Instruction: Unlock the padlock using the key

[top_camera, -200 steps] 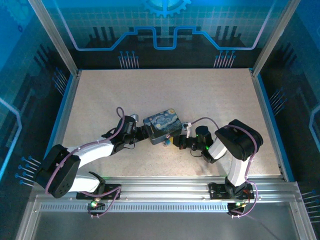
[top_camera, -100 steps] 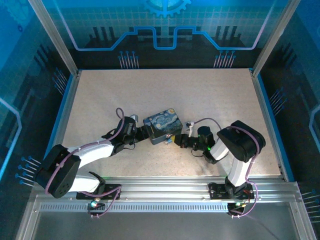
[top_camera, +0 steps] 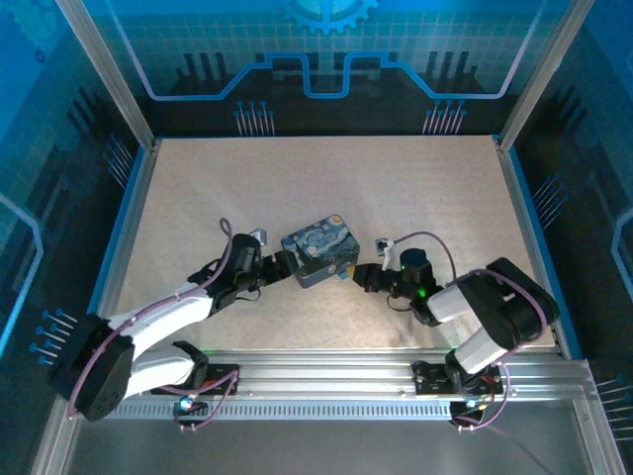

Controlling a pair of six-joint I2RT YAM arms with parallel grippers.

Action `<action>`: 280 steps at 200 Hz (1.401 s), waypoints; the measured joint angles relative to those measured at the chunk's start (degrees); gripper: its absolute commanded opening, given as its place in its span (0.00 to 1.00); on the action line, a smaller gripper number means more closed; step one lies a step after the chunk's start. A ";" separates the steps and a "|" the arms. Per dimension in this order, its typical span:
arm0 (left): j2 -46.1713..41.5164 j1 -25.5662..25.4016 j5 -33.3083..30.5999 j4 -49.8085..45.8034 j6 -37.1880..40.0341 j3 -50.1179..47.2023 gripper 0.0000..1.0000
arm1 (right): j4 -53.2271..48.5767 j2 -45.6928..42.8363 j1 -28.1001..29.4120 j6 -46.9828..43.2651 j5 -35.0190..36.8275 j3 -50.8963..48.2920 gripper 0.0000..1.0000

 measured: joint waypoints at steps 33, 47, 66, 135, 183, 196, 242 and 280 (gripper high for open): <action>-7.65 -0.02 -2.73 -4.00 0.24 -1.31 0.91 | -12.94 -10.78 0.00 -4.37 -0.72 0.24 0.10; -10.36 0.09 -3.74 -6.01 0.37 -1.86 0.92 | -20.52 -14.97 0.02 -6.97 -1.51 1.46 0.10; -13.07 0.50 -4.70 -8.26 0.42 -2.38 0.92 | -30.36 -19.04 0.02 -10.67 -3.06 4.00 0.10; -15.47 1.64 -5.16 -11.89 0.61 -3.50 0.95 | -60.89 -21.40 0.11 -20.06 -5.42 12.52 0.10; -15.52 1.70 -5.16 -12.07 0.57 -4.74 0.96 | -68.67 -15.93 0.13 -21.57 -4.92 13.66 0.10; -15.52 1.70 -5.16 -12.04 0.57 -4.74 0.97 | -68.96 -14.14 0.17 -21.55 -4.90 14.19 0.11; -15.67 1.75 -5.16 -12.07 0.55 -4.74 0.98 | -68.00 -8.20 0.17 -21.53 -5.11 16.55 0.12; -15.78 1.75 -5.16 -12.04 0.55 -4.76 0.98 | -66.10 -4.15 0.20 -21.18 -5.84 18.08 0.17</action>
